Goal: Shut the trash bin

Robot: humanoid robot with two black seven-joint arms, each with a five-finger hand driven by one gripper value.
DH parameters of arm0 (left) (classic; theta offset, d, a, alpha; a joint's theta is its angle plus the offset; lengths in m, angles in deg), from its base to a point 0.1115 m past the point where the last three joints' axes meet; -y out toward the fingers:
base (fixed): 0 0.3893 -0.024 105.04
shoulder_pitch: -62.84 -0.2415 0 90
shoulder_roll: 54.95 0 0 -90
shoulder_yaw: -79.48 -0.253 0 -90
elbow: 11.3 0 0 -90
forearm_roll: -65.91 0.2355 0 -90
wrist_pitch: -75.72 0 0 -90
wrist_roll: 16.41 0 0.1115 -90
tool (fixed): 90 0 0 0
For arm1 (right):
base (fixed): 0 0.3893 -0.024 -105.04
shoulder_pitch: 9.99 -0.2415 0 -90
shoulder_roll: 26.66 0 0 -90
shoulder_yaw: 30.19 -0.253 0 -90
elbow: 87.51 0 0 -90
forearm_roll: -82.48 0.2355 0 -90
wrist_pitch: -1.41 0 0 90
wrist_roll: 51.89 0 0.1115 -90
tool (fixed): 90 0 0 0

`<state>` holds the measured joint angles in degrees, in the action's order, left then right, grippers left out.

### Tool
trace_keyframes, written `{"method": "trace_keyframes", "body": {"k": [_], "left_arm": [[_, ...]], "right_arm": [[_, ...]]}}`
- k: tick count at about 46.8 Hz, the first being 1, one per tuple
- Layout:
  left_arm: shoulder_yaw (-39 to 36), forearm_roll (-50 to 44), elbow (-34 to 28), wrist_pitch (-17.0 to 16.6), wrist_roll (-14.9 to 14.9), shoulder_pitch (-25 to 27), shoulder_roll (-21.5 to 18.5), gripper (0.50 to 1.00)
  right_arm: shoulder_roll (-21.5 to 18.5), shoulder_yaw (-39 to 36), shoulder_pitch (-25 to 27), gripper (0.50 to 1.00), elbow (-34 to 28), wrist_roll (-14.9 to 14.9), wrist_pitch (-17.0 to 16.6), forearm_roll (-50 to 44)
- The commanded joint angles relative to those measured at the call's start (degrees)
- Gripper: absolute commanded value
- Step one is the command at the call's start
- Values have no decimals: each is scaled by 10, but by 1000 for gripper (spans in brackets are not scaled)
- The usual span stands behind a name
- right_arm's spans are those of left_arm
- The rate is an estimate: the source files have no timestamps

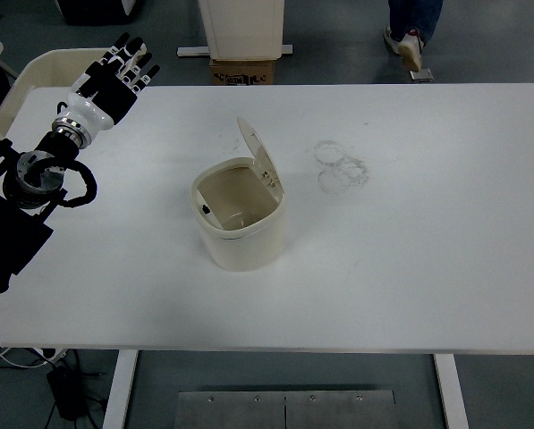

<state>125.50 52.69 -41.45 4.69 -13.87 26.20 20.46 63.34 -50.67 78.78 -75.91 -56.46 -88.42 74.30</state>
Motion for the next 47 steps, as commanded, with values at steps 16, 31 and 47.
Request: {"method": "trace_keyframes", "body": {"k": [16, 31, 47], "left_arm": [[0, 19, -3, -4, 0, 7, -6, 1000], [-9, 21, -127, -29, -17, 30, -106, 1000], [-125, 23, -171, -26, -36, 99, -152, 1000]], "right_arm": [[0, 0, 0, 993, 0, 0, 0, 0], [0, 0, 0, 993, 0, 0, 0, 0], [0, 0, 0, 993, 0, 0, 0, 0]]}}
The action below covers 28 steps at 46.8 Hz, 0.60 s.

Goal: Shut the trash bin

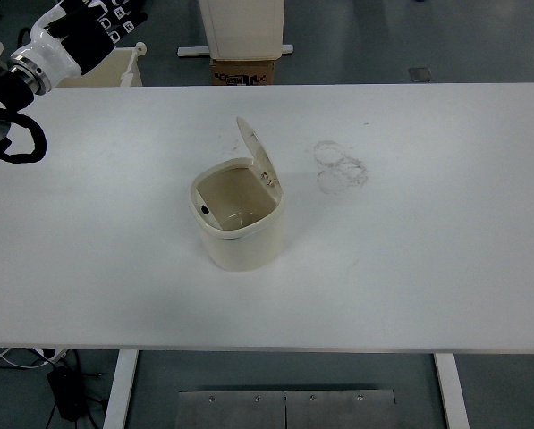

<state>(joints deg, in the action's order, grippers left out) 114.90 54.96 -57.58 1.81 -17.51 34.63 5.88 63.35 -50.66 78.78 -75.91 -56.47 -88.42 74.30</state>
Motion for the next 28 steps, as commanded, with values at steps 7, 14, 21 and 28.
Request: {"method": "trace_keyframes", "body": {"k": [7, 14, 21, 28], "left_arm": [[-49, 1, -36, 3, 0, 52, -21, 1000], [-112, 33, -81, 4, -6, 97, -39, 1000], [-177, 101, -103, 6, -12, 140, -39, 1000], [-207, 135, -118, 7, -17, 170, -37, 1000]], "right_arm": [[0, 0, 0, 993, 0, 0, 0, 0], [0, 0, 0, 993, 0, 0, 0, 0], [0, 0, 0, 993, 0, 0, 0, 0], [0, 0, 0, 993, 0, 0, 0, 0]]}}
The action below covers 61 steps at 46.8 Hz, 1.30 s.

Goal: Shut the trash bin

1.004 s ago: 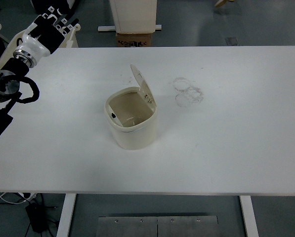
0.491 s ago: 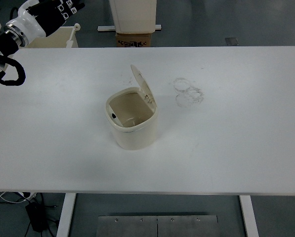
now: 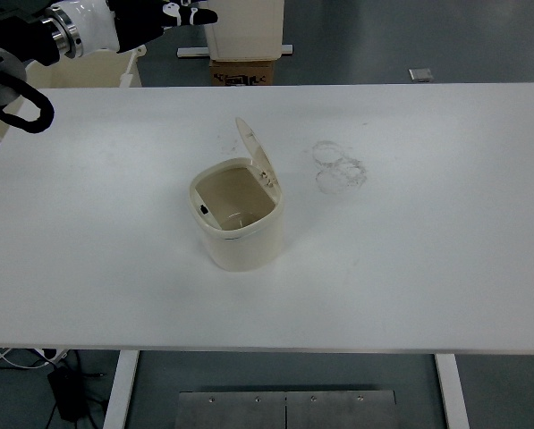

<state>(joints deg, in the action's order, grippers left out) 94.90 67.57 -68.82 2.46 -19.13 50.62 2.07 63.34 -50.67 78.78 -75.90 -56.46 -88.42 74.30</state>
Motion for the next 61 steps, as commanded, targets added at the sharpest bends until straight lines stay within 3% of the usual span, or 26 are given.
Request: {"method": "trace_keyframes", "body": {"k": [1, 18, 24, 28, 36, 51, 61], "left_arm": [[-10, 13, -9, 3, -1, 13, 2, 1000], [-131, 119, -107, 37, -1, 109, 6, 1000], [-152, 148, -131, 83, -1, 134, 3, 1000], [-153, 171, -134, 109, -4, 137, 2, 1000], [-167, 221, -134, 113, -16, 136, 6, 1000], [-189, 222, -135, 138, -17, 136, 0, 1000], [-188, 222, -142, 177, -17, 143, -32, 1000]], "right_arm": [[0, 0, 0, 993, 0, 0, 0, 0], [0, 0, 0, 993, 0, 0, 0, 0], [0, 0, 0, 993, 0, 0, 0, 0], [0, 0, 0, 993, 0, 0, 0, 0], [0, 0, 0, 993, 0, 0, 0, 0], [0, 0, 0, 993, 0, 0, 0, 0], [0, 0, 0, 993, 0, 0, 0, 0]]}}
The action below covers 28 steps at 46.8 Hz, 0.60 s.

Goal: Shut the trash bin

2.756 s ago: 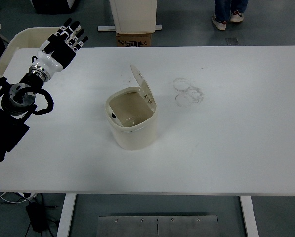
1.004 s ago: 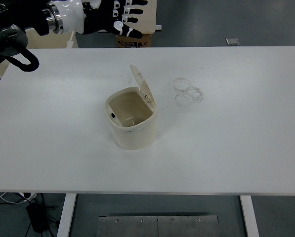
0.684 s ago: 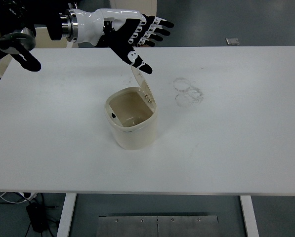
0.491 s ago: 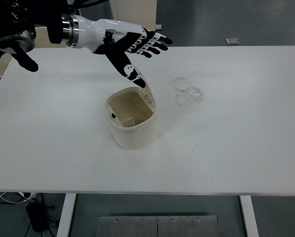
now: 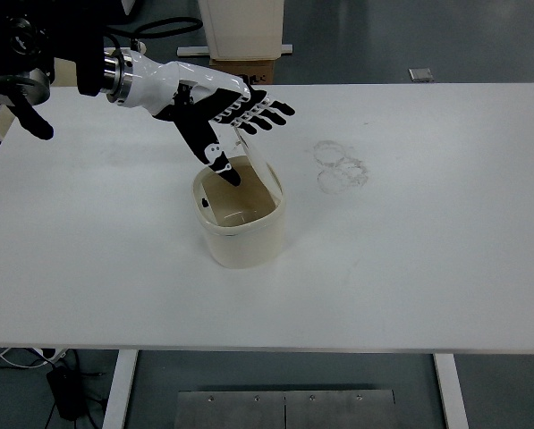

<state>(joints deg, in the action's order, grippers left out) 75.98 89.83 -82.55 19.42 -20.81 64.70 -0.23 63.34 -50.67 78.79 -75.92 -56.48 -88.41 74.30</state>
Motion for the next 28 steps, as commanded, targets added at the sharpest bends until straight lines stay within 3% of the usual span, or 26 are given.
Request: {"method": "trace_keyframes", "body": {"k": [1, 14, 28], "left_arm": [[1, 0, -6, 9, 0, 3, -12, 1000], [-10, 1, -49, 13, 0, 4, -51, 1000], [-20, 1, -62, 13, 0, -13, -60, 1000]], "right_arm": [[0, 0, 0, 993, 0, 0, 0, 0], [0, 0, 0, 993, 0, 0, 0, 0], [0, 0, 0, 993, 0, 0, 0, 0]]}}
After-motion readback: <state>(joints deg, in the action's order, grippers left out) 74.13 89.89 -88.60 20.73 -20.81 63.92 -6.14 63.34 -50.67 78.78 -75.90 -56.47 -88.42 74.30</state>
